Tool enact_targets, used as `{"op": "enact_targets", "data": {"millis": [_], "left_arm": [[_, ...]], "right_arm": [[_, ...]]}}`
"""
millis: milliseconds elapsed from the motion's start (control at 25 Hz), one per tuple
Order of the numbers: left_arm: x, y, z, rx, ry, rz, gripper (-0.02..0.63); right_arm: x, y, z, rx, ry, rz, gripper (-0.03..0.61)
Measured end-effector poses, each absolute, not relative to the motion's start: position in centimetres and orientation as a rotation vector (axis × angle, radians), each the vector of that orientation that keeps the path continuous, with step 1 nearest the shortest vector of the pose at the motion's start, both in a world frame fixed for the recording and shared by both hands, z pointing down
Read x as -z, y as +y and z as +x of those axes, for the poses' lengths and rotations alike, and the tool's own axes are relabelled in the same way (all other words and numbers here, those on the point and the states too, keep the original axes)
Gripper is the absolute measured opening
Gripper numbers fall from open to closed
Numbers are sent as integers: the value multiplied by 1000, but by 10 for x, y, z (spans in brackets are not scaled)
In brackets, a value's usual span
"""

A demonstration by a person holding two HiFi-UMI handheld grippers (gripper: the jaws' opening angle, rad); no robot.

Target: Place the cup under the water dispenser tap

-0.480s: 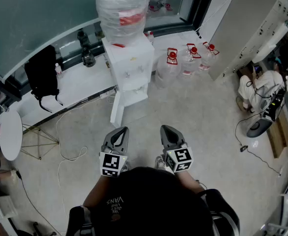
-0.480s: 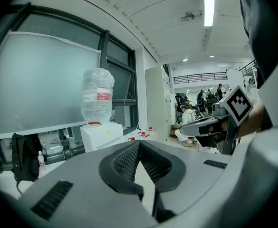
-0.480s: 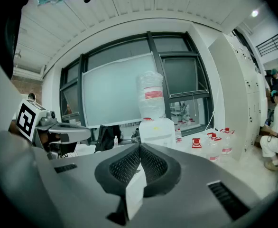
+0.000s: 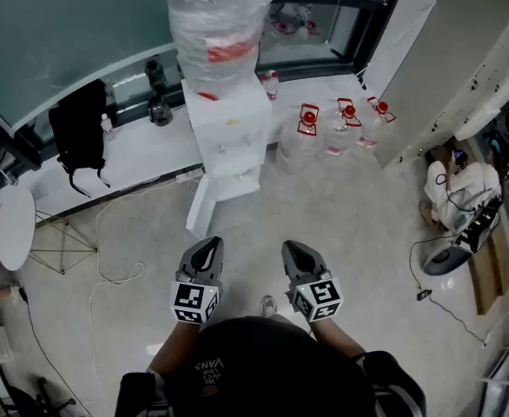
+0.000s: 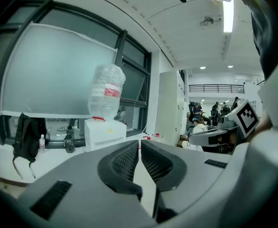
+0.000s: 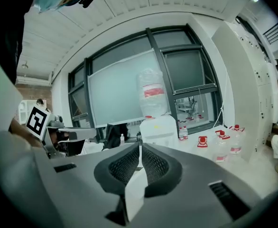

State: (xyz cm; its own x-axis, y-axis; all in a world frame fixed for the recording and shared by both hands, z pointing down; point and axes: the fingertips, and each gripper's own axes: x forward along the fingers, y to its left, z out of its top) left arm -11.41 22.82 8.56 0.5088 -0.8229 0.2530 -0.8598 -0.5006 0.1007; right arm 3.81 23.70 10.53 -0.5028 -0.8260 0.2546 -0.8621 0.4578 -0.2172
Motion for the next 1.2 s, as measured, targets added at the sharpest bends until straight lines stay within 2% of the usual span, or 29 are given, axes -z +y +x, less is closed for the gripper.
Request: {"op": "enact_targets", "data": {"millis": [280, 800, 1200], "left_arm": [[-103, 211, -118, -257, -1468, 2453, 23], [-137, 118, -191, -403, -1264, 2559, 21], [-218, 45, -160, -391, -1332, 2498, 21]], "right_arm": [[-115, 199, 50, -487, -2559, 1449, 44], [-136, 120, -6, -561, -2424, 1778, 44], [-205, 66, 24, -586, -2417, 1717, 44]]}}
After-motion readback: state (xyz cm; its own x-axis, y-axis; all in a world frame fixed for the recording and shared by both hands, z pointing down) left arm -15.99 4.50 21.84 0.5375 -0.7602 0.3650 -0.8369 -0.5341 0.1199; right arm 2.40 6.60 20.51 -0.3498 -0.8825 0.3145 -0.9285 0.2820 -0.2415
